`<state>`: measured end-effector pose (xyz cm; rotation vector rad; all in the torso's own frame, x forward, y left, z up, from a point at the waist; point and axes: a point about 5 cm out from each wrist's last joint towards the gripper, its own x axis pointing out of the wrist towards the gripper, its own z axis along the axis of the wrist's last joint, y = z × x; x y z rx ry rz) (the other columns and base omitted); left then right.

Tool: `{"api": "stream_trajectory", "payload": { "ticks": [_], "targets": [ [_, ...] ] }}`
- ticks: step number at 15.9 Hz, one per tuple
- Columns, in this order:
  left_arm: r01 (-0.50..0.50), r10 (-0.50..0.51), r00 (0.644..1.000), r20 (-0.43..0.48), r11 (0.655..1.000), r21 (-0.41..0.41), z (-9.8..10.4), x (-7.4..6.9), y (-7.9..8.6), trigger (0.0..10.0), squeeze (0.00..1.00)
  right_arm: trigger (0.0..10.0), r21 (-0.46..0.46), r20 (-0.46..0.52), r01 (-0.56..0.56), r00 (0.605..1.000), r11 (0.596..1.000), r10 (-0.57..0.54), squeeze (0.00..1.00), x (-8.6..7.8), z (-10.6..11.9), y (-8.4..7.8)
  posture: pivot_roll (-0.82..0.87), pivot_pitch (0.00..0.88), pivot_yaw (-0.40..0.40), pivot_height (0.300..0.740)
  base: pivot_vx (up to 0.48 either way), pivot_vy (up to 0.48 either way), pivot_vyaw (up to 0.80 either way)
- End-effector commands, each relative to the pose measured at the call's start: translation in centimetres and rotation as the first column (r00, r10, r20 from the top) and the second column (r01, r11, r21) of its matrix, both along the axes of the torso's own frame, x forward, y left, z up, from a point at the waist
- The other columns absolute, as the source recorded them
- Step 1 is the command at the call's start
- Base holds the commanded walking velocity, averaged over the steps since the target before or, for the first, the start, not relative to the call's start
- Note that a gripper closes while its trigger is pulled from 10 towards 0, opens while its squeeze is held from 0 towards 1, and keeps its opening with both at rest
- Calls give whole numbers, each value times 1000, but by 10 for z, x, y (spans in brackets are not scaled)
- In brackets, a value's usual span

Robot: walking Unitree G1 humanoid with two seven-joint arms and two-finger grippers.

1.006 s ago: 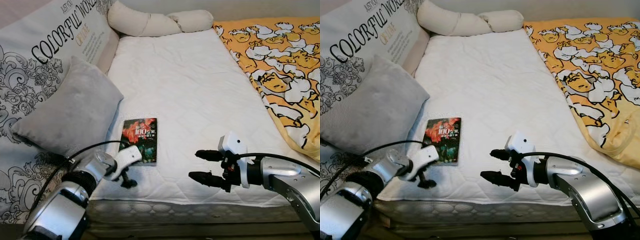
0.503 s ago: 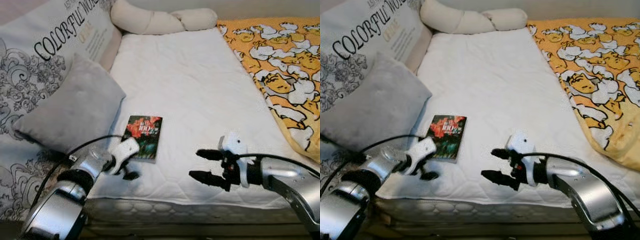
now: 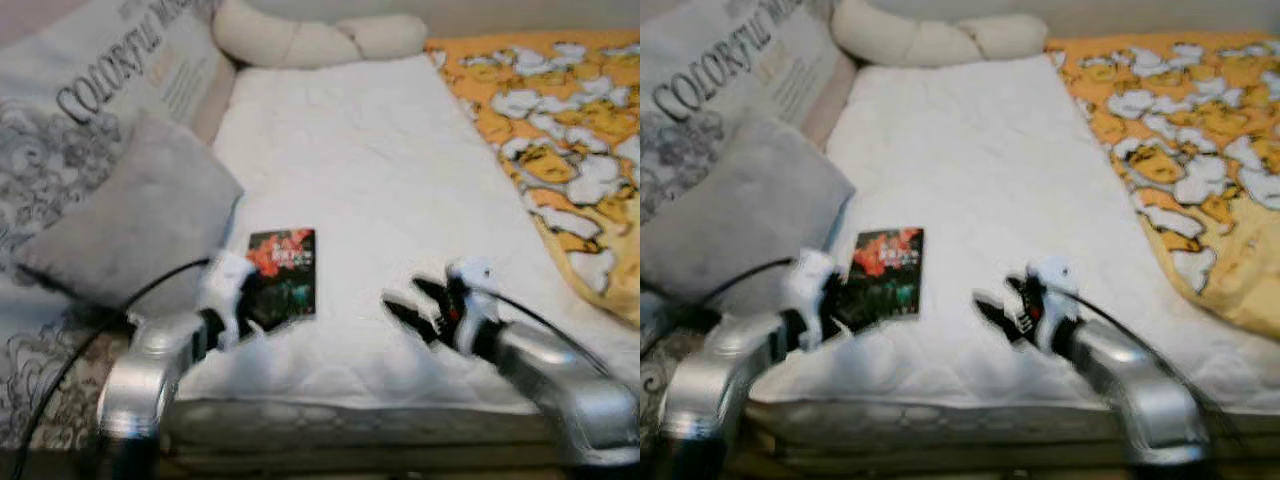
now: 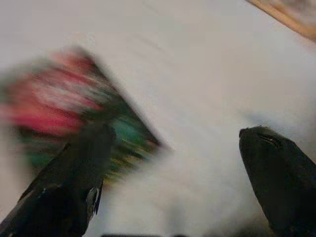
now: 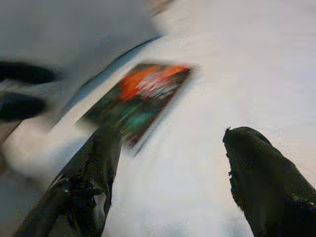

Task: Clean up the room

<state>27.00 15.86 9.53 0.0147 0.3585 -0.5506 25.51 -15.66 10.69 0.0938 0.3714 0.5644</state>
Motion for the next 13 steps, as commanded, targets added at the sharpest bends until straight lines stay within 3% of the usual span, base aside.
{"api": "stream_trajectory", "payload": {
  "ticks": [1, 3, 5, 6, 7, 8, 9, 13],
  "targets": [
    [-123, 118, 989, 95, 991, 50, 13, 4, 15, 10000, 0, 10000, -30, 17, 72, 997, 997, -71, 0, 3, -1, -5, 5, 0, 54, 740, 0, 0, 0],
    [-339, 335, 928, 166, 941, -2, 30, -2, 26, 10000, 0, 10000, -14, 30, 165, 986, 986, -164, 0, 5, -5, 3, 15, 0, 45, 740, 0, 0, 0],
    [-353, 349, 927, 141, 936, 6, 29, -7, 27, 10000, 0, 10000, -18, 68, 195, 979, 981, -193, 0, 10, -1, 10, 3, 0, 47, 740, 0, -127, 0],
    [-361, 356, 926, 127, 932, 21, 26, -8, 25, 10000, 216, 10000, -27, 109, 203, 974, 979, -199, 0, 14, 3, 16, -9, 0, 54, 740, 0, -454, 0],
    [-371, 367, 922, 124, 929, 5, 26, -8, 25, 10000, 216, 10000, -34, 111, 214, 972, 976, -209, 0, 15, 3, 16, -11, 0, 54, 740, 0, -454, 0],
    [-382, 380, 917, 120, 924, -6, 26, -8, 25, 10000, 278, 10000, -34, 109, 238, 966, 971, -233, 0, 16, 2, 15, -14, 0, 57, 740, 0, -450, 0],
    [-397, 396, 911, 112, 918, -15, 26, -9, 24, 10000, 918, 10000, -43, 117, 262, 960, 964, -256, 0, 18, 1, 13, 4, 0, 45, 740, 0, -450, 0],
    [-394, 389, 911, 137, 919, 11, 30, -8, 23, 10000, 902, 10000, -48, 62, 340, 940, 939, -337, 0, 14, -11, 13, 24, 0, 38, 740, 0, -308, 0]
  ]
}}
